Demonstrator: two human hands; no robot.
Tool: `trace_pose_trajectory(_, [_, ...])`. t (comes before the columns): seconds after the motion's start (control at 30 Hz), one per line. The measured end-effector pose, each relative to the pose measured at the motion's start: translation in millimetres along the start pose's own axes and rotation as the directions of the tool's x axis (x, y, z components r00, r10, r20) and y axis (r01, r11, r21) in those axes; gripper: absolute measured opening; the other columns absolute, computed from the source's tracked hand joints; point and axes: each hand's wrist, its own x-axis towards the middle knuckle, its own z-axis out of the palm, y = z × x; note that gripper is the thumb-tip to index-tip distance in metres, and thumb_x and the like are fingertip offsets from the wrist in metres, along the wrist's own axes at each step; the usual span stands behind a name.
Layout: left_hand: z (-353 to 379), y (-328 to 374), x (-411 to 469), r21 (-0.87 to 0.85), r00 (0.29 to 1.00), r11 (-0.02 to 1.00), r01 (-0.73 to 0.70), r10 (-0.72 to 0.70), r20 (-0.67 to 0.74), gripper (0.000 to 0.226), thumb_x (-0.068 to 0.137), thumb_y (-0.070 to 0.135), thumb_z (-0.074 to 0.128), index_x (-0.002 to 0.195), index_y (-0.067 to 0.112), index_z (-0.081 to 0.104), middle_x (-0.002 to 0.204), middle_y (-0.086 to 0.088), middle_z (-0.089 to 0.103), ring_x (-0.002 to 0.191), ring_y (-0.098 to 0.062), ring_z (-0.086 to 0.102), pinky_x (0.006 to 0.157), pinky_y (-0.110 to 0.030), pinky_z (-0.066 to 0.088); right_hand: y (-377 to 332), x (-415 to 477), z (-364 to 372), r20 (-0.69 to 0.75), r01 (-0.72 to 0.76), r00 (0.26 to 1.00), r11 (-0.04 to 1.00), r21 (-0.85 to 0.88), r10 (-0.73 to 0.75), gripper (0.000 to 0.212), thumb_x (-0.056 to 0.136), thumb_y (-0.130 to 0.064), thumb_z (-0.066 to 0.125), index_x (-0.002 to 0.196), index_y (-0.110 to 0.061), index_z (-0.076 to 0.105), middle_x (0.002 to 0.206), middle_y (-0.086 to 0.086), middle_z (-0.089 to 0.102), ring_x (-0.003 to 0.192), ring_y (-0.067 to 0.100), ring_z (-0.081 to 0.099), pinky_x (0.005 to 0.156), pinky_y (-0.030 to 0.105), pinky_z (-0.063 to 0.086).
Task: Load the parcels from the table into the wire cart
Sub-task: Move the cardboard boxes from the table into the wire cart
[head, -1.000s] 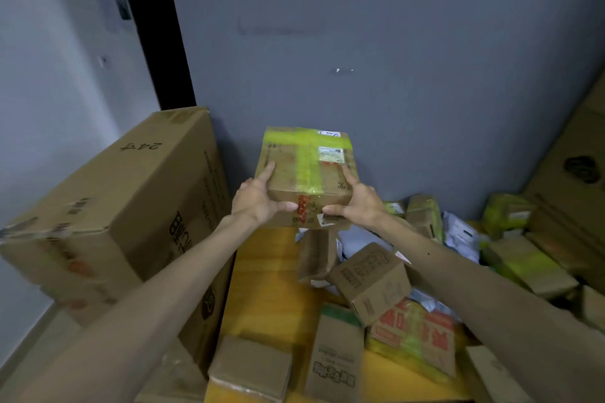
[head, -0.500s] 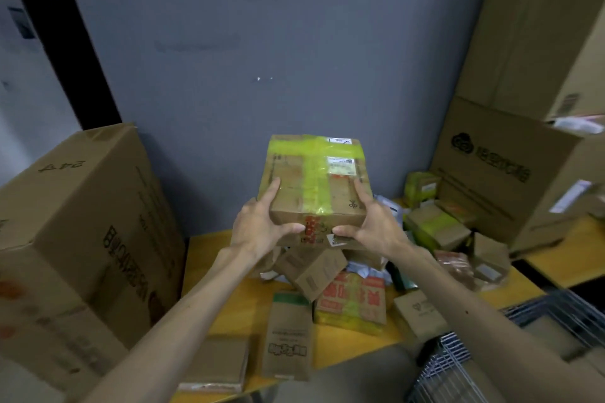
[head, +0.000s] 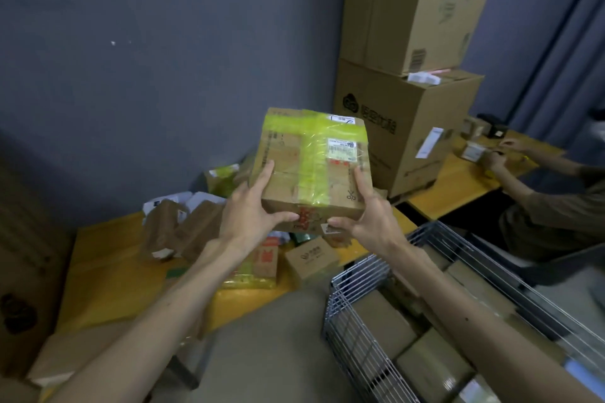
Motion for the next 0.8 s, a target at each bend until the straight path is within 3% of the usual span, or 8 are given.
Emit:
trace_pose_trajectory(0.1, [38.1,30.7,-5.7,0.011,0.998,1.000,-0.007,0.007,0.064,0.112,0.067,0.060,0.079,0.156,0.043,0.012,0.154,-0.008,0.040,0.139,-0.030,0.036,0.107,-0.037,0.038,37.3,-23.4,-24.9,-0.015,-0.035,0.999,0.999,-0.010,0.035,0.122,0.073,-0.038,0.085,0.156,-0.035,-0.005,0.139,0.005,0.051,0.121,0.024,0.053,0.103,0.043,0.047])
trace_pose_trajectory(0.2, [72.6,51.0,-8.1,-0.019,0.992,0.999,-0.027,0.029,0.124,0.114,0.065,0.060,0.080,0.155,0.044,0.014,0.150,-0.009,0.044,0.135,-0.030,0.040,0.104,-0.037,0.041,65.7,-47.1,-43.8,-0.033,-0.060,0.998,0.998,0.011,0.060,0.121,0.074,-0.029,0.085,0.158,-0.025,-0.001,0.147,0.004,0.045,0.128,0.021,0.049,0.107,0.034,0.042])
trace_pose_trajectory(0.43, [140.1,78.6,-5.3,-0.066,0.963,0.996,-0.055,0.071,0.259,0.114,0.067,0.058,0.080,0.156,0.044,0.010,0.149,-0.012,0.043,0.132,-0.030,0.044,0.103,-0.036,0.043,119.6,-73.7,-68.7,-0.063,-0.198,0.979,0.980,-0.029,0.195,0.121,0.073,-0.029,0.086,0.158,-0.028,-0.001,0.149,0.007,0.042,0.128,0.020,0.048,0.107,0.035,0.041])
trace_pose_trajectory(0.67, [203.7,87.8,-4.4,-0.107,0.925,0.992,-0.070,0.105,0.365,0.113,0.070,0.057,0.079,0.155,0.045,0.006,0.144,-0.011,0.044,0.125,-0.028,0.048,0.095,-0.037,0.048,170.0,-94.2,-79.3,-0.090,-0.283,0.957,0.957,-0.057,0.277,0.118,0.074,-0.027,0.086,0.157,-0.024,0.002,0.146,0.010,0.046,0.127,0.024,0.049,0.094,0.018,0.036])
trace_pose_trajectory(0.8, [238.4,93.9,-8.8,-0.106,0.900,0.994,-0.040,0.082,0.428,0.113,0.069,0.059,0.079,0.154,0.047,0.004,0.147,-0.015,0.040,0.129,-0.031,0.045,0.099,-0.042,0.049,207.8,-103.2,-81.5,-0.055,-0.319,0.947,0.947,-0.048,0.316,0.117,0.074,-0.026,0.086,0.158,-0.020,0.005,0.144,0.012,0.047,0.125,0.024,0.050,0.090,0.015,0.035])
